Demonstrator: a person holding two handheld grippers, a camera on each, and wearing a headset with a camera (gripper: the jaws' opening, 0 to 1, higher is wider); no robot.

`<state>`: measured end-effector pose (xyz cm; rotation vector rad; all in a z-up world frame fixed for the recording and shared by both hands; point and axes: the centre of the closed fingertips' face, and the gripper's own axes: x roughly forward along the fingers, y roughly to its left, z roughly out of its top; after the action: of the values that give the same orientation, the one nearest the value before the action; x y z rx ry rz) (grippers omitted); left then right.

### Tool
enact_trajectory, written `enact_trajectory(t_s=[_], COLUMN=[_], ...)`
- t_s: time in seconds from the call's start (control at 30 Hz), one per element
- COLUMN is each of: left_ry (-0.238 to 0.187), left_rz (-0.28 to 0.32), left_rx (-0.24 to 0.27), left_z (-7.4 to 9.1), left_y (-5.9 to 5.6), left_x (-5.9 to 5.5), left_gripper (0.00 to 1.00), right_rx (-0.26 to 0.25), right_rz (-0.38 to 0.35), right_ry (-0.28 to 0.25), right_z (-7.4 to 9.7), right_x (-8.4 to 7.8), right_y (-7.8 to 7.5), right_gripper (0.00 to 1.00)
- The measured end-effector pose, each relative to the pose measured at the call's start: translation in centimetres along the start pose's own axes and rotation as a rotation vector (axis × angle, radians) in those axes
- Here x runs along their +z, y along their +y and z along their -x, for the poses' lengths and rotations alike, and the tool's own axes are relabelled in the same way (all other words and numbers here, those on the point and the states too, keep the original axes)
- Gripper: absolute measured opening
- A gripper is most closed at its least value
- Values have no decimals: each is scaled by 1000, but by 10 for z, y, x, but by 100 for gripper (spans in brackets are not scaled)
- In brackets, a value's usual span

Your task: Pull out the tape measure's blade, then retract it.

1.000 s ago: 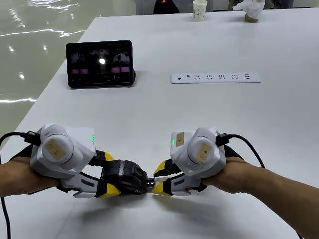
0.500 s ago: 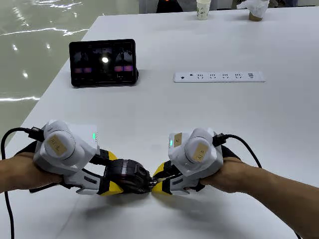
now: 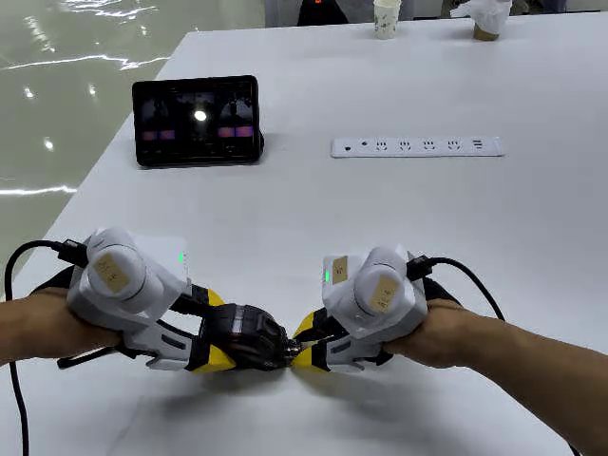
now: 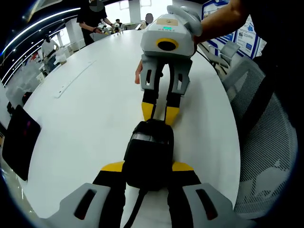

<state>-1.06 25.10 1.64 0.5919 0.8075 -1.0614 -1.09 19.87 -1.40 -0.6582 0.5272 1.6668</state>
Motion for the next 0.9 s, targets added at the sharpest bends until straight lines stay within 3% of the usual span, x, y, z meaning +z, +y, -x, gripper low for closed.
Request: enact_trajectory(t_s=[0.47,0.9], left_ry=[9,19], left_rz=[5,9], left_rx=[-4,-7], left_z=[-1,-2], left_y=[-1,-1], left_x=[0,0], left_gripper=[28,27], right_rx=[1,-2], right_rz=[1,12], right_ry=[-3,17], right_z=[3,16], right_x=[-2,-14], right_y=[1,0], right_gripper=[10,10])
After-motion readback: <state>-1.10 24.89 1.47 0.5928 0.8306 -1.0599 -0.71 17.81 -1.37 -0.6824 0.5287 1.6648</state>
